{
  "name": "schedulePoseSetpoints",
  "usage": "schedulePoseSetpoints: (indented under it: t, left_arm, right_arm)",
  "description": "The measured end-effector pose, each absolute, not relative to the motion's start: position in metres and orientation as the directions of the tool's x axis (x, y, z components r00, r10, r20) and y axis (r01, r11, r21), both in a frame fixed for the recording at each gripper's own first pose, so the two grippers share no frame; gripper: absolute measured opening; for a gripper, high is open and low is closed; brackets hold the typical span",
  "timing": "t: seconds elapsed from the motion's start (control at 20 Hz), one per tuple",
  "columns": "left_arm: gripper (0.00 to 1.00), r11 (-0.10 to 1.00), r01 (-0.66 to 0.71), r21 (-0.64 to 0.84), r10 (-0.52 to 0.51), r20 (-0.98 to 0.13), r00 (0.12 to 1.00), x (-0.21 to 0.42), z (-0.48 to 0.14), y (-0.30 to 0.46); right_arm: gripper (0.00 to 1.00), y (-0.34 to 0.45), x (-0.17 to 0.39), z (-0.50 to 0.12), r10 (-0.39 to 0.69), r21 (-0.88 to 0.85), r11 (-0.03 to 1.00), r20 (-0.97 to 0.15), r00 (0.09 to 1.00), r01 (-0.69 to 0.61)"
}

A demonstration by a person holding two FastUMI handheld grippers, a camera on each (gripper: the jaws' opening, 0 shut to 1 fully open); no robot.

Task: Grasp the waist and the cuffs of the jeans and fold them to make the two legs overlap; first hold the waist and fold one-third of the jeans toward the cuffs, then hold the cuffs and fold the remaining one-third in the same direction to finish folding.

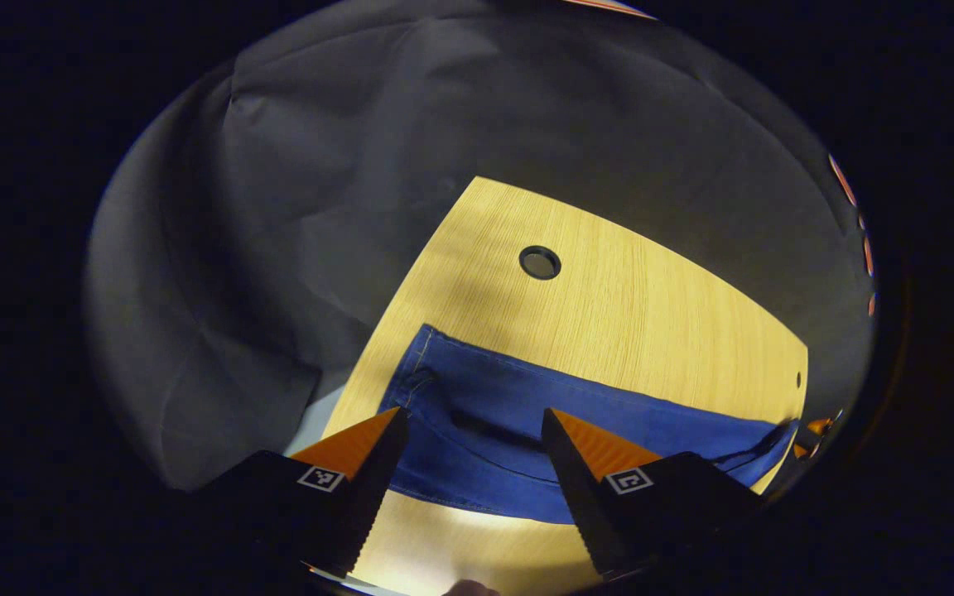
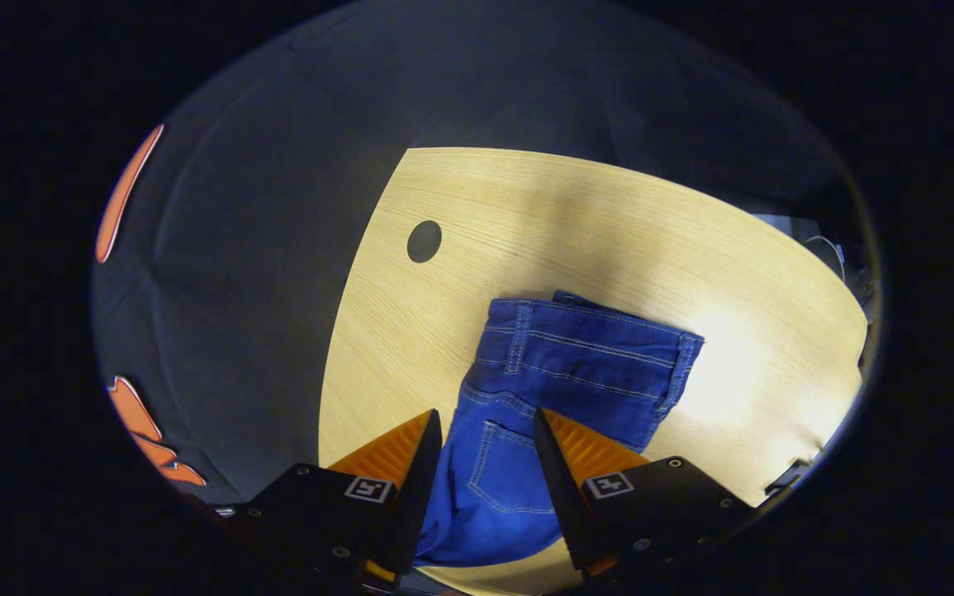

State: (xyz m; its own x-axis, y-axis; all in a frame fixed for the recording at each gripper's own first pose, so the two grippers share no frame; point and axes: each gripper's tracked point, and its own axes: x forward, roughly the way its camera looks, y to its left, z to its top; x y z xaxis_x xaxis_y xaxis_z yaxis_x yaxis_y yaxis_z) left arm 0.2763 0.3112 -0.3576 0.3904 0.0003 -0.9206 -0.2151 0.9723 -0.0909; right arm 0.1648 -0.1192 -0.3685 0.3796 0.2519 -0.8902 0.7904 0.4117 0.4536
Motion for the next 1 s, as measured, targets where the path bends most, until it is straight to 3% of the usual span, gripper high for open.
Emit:
schedulePoseSetpoints:
  t: [0.25,0.4,0.6,0.85,1.0]
  left_arm:
    - [0.99,0.989,-0.137,-0.054,0.017,-0.88,0.474,0.276,-0.339,0.3]
    - [0.99,0.99,-0.117,-0.077,-0.011,-0.875,0.484,0.275,-0.343,0.302]
    - [0.99,0.991,-0.096,-0.093,-0.038,-0.887,0.46,0.268,-0.35,0.303]
    - [0.99,0.982,-0.089,-0.168,-0.125,-0.924,0.362,0.24,-0.36,0.28]
    - [0.99,0.996,-0.044,-0.074,-0.058,-0.953,0.297,0.212,-0.363,0.279]
  right_arm:
    - [0.95,-0.139,0.126,-0.372,0.188,0.385,0.543,-0.922,0.339,0.747]
    - [0.98,-0.148,0.101,-0.386,0.172,0.341,0.559,-0.939,0.297,0.756]
    - [0.98,-0.158,0.086,-0.407,0.2,0.354,0.505,-0.935,0.292,0.787]
    - [0.98,-0.167,0.09,-0.426,0.208,0.355,0.501,-0.934,0.289,0.789]
    - [0.98,-0.163,0.097,-0.436,0.219,0.358,0.505,-0.933,0.285,0.785]
